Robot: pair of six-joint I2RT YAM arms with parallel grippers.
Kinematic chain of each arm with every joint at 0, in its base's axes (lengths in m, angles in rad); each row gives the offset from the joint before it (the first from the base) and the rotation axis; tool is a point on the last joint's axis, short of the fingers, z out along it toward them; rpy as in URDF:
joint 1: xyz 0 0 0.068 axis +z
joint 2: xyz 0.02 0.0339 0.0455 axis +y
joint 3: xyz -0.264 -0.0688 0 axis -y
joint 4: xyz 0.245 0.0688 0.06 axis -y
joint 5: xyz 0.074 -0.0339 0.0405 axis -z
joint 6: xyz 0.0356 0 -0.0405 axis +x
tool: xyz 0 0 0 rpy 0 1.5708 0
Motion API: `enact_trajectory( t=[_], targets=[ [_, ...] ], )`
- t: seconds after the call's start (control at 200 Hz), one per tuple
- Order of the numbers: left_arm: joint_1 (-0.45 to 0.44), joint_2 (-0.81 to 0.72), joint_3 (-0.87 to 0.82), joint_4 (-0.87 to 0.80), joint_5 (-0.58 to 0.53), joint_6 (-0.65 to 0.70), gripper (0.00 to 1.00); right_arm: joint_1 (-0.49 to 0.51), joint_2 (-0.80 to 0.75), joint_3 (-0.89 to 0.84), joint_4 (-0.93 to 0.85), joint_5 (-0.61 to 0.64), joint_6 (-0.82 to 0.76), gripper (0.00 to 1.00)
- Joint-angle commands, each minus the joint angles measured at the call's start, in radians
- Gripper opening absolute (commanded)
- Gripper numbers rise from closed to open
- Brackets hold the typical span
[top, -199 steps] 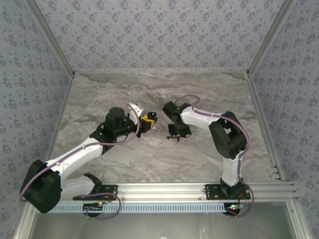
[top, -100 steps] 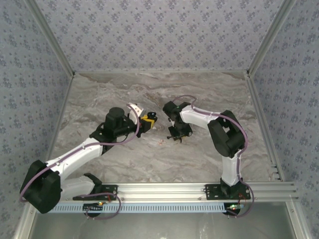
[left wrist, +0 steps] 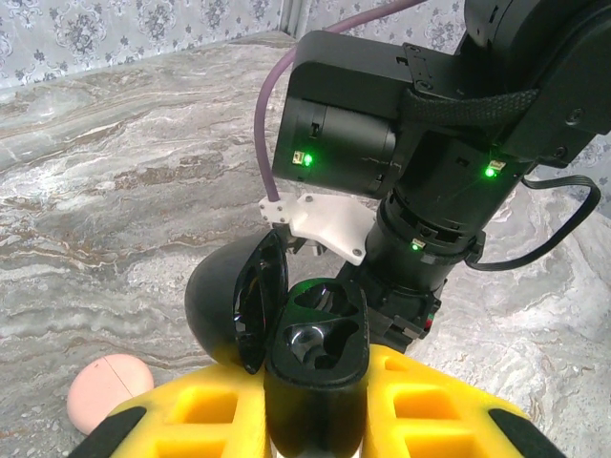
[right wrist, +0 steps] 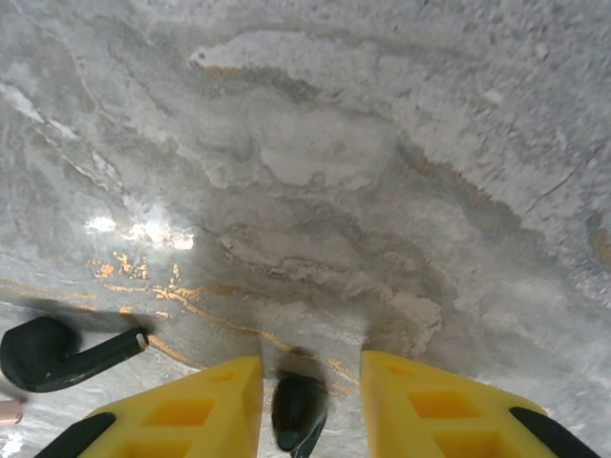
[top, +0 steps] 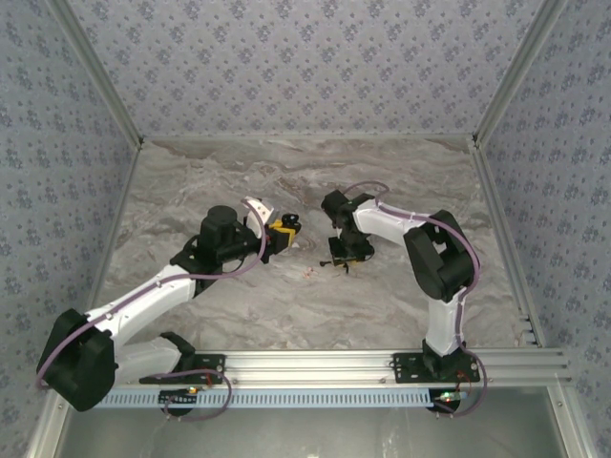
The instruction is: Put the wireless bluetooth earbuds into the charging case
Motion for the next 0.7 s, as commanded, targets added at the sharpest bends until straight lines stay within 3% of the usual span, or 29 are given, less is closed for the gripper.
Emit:
enact_trajectory(
  t=[0.0,0.695],
  targets=[
    [-0.003,-0.019,0.014,0.004,-0.007,0.015,0.21,0.001,-0.026,-0.014,-0.022,-0.023,0.049,0.33],
    [-0.003,-0.014,0.014,0.009,-0.004,0.009,0.21,0.024,0.013,-0.006,-0.030,0.002,0.065,0.26]
  ],
)
